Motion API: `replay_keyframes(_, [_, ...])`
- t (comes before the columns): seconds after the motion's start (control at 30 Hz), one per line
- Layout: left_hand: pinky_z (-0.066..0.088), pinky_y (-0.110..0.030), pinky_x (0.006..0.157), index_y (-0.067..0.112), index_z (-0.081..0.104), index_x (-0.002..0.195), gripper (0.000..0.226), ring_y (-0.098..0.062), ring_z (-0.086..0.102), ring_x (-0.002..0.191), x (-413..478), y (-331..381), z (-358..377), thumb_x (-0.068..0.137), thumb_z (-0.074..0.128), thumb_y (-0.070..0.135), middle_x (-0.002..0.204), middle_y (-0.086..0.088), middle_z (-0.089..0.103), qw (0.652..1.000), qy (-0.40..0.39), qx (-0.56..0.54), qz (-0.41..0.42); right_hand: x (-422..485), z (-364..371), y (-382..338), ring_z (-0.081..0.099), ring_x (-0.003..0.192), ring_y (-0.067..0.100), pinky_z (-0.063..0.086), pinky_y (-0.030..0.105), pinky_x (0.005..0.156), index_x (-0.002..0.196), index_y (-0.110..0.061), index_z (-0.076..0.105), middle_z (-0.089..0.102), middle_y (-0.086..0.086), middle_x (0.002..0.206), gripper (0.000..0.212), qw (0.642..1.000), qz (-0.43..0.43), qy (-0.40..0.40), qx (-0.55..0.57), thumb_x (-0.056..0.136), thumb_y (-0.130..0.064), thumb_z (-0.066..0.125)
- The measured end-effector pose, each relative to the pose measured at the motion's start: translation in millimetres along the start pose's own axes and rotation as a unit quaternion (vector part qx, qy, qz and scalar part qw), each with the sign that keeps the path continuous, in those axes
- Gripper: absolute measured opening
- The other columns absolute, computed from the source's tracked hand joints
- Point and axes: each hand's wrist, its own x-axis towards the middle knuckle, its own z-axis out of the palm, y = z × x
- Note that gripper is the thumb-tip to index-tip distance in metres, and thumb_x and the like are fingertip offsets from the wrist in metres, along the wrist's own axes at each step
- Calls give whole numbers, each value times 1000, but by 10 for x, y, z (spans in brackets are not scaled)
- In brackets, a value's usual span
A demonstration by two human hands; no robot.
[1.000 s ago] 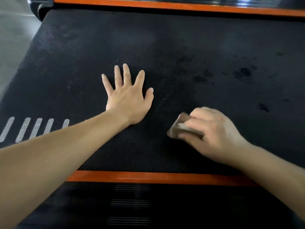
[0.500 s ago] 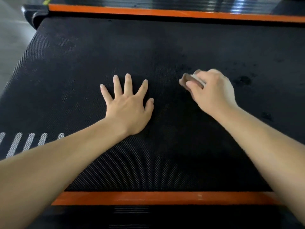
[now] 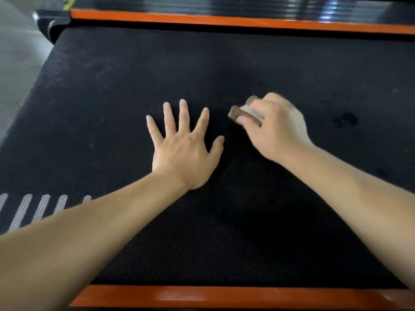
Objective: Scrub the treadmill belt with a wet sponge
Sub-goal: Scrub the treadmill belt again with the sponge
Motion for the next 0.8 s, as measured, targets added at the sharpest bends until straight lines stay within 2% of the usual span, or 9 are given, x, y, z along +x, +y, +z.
replay_keyframes(0.03, [-9, -69, 120, 34, 3, 163, 74, -41, -18, 155, 3, 1, 1, 99, 15, 69, 171, -13, -8, 1000, 2, 3, -1, -76, 11, -35, 53, 78, 20, 42, 32, 62, 98, -16, 69, 54, -1, 87, 24, 999, -31, -17, 17, 94, -39, 64])
replay_keyframes(0.1, [-8, -69, 120, 34, 3, 163, 74, -41, -16, 155, 16, 4, -4, 99, 15, 69, 171, -13, -7, 1000, 1, 6, -4, 78, -7, 89, 53, 79, 21, 42, 32, 64, 98, -21, 72, 53, -1, 86, 24, 999, -22, -32, 10, 94, -42, 63])
replay_keyframes(0.23, [-7, -69, 120, 32, 4, 163, 75, -41, -14, 155, 14, 5, -9, 99, 14, 69, 171, -14, -5, 1000, 1, 11, -1, 694, 29, 385, 60, 91, 28, 42, 34, 68, 100, -22, 69, 59, 2, 96, 25, 989, 147, 22, 1, 95, -43, 57])
replay_keyframes(0.3, [-6, -69, 120, 32, 6, 163, 75, -41, -13, 156, 15, 4, -4, 99, 15, 69, 171, -15, -2, 1000, 7, 13, -3, 630, 123, 219, 59, 93, 27, 44, 36, 71, 107, -21, 70, 60, 5, 100, 27, 996, 92, 15, -7, 96, -42, 59])
replay_keyframes(0.37, [-6, -69, 120, 32, 7, 163, 75, -41, -12, 156, 23, 8, 8, 98, 15, 69, 171, -15, -1, 1000, 10, 16, -3, 429, 171, 54, 53, 84, 23, 39, 32, 68, 105, -19, 71, 56, 4, 92, 28, 999, -14, -13, 26, 95, -44, 63])
replay_keyframes(0.4, [-6, -69, 120, 32, 7, 163, 75, -41, -12, 156, 28, 8, 13, 98, 15, 70, 171, -15, -1, 1000, 10, 17, -4, 431, 142, 72, 50, 81, 21, 37, 31, 67, 103, -19, 72, 54, 2, 89, 28, 999, -28, -23, 36, 94, -44, 63])
replay_keyframes(0.57, [-6, -69, 120, 33, 7, 163, 77, -40, -11, 156, 23, 10, 8, 96, 11, 71, 171, -14, -1, 1000, 11, 13, -2, 1111, 127, 408, 62, 96, 28, 51, 41, 77, 106, -20, 70, 66, 6, 105, 30, 990, 136, 14, -15, 95, -44, 56])
replay_keyframes(0.73, [-5, -68, 120, 33, 9, 163, 78, -40, -11, 156, 26, 16, 6, 95, 12, 71, 171, -14, 0, 1000, 14, 14, -4, 875, 250, 152, 52, 85, 22, 40, 34, 70, 97, -19, 67, 57, 2, 97, 26, 999, 19, -31, 38, 94, -45, 61])
replay_keyframes(0.8, [-6, -68, 120, 33, 9, 163, 78, -40, -11, 156, 27, 12, 2, 95, 12, 71, 171, -14, 0, 1000, 14, 10, -5, 1026, 223, 260, 57, 90, 25, 45, 36, 73, 102, -19, 71, 61, 5, 100, 29, 998, 46, -21, 31, 94, -45, 60])
